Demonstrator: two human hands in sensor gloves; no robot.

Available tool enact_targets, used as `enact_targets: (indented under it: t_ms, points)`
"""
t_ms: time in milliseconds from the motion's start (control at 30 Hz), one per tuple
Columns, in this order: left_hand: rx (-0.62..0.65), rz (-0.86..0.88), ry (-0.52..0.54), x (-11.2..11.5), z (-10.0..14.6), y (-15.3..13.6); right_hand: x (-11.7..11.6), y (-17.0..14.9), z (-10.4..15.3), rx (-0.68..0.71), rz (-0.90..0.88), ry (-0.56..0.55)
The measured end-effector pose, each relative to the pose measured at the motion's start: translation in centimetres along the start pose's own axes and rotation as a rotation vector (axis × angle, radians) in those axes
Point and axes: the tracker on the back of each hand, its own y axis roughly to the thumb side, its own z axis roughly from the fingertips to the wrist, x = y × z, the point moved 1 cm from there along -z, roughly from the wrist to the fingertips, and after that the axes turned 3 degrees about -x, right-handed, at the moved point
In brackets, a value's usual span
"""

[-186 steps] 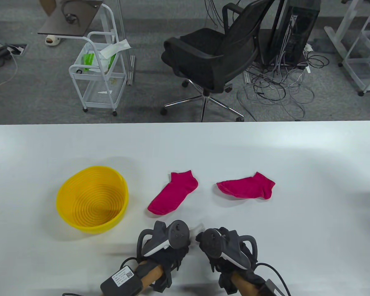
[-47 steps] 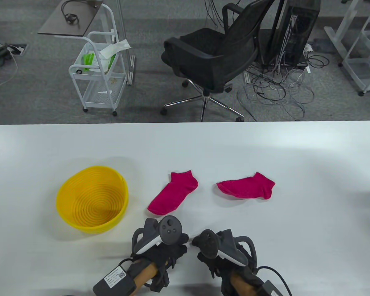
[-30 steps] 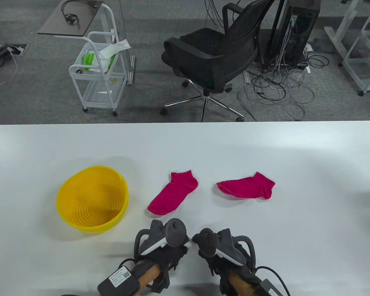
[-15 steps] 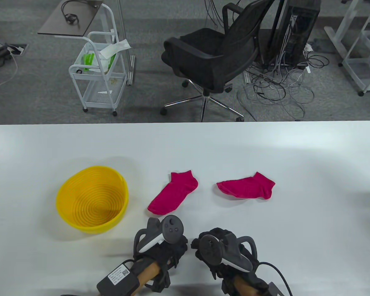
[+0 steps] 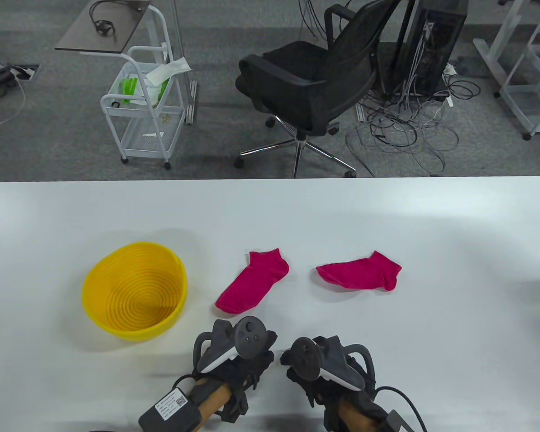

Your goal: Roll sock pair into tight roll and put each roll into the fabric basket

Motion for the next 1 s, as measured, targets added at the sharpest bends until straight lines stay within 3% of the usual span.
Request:
enact_targets:
  t_ms: [233, 1000]
  points:
    - [-0.031, -0.053, -0.11, 1.1, -0.1, -0.1, -0.1, -0.1, -0.2, -0.026, -0.019, 0.0]
    - [-0.087, -0.088, -0.117, 2.0, -0.6, -0.5, -1.6, -0.1, -1.1, -0.089, 0.047, 0.026]
